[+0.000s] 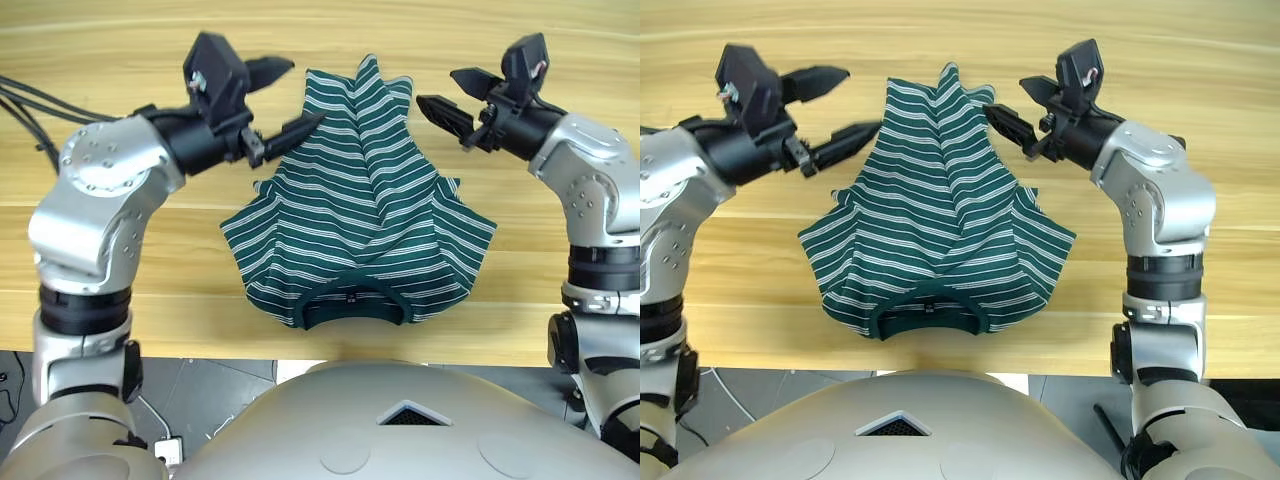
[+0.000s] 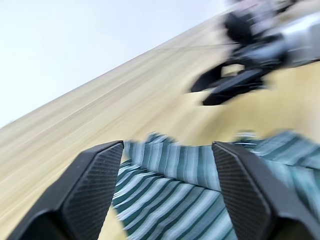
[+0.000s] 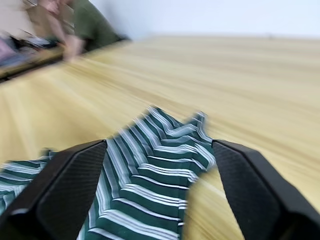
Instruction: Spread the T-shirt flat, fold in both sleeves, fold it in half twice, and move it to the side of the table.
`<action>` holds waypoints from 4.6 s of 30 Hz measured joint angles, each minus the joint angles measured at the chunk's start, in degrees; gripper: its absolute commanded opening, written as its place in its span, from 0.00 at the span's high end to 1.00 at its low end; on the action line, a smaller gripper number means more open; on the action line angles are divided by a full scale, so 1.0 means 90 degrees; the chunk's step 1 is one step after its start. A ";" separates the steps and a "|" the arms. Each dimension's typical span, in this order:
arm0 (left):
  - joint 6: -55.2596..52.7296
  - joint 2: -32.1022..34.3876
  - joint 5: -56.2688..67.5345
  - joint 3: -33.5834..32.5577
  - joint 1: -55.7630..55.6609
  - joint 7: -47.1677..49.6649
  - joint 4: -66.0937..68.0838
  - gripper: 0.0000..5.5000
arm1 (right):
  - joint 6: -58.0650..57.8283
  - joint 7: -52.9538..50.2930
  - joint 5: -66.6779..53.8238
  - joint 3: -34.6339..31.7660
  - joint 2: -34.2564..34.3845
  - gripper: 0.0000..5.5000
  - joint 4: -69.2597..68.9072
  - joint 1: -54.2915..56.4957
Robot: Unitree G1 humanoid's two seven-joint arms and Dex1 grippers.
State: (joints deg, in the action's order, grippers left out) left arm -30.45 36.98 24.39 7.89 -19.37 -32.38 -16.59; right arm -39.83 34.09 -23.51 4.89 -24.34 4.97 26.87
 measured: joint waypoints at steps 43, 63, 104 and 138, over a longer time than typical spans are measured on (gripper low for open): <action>0.4440 -0.2021 -0.3268 0.0776 -0.1077 0.0660 0.6818 0.40 | 0.0205 0.0676 0.1802 0.1222 0.0167 0.99 0.1457 0.0080; 0.4669 -0.1869 -0.3244 0.0314 -0.0905 0.0518 0.6903 0.40 | 0.0978 0.1100 0.1526 -0.0093 -0.0642 0.99 0.1315 -0.0243; 0.4170 -0.1837 -0.2460 -0.0841 -0.0453 0.0534 0.4733 0.40 | 0.2363 0.1853 0.1520 0.0135 -0.1744 0.50 -0.1737 -0.3272; 0.4547 -0.2169 -0.3428 -0.0121 -0.1897 0.0622 0.6966 0.40 | 0.0829 0.2825 0.0509 0.0842 -0.2926 0.50 -0.3217 -0.4506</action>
State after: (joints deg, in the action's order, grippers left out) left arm 10.47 17.46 -6.46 6.80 -36.45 -26.78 46.11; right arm -32.37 59.52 -18.93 12.46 -50.67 -23.98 -13.69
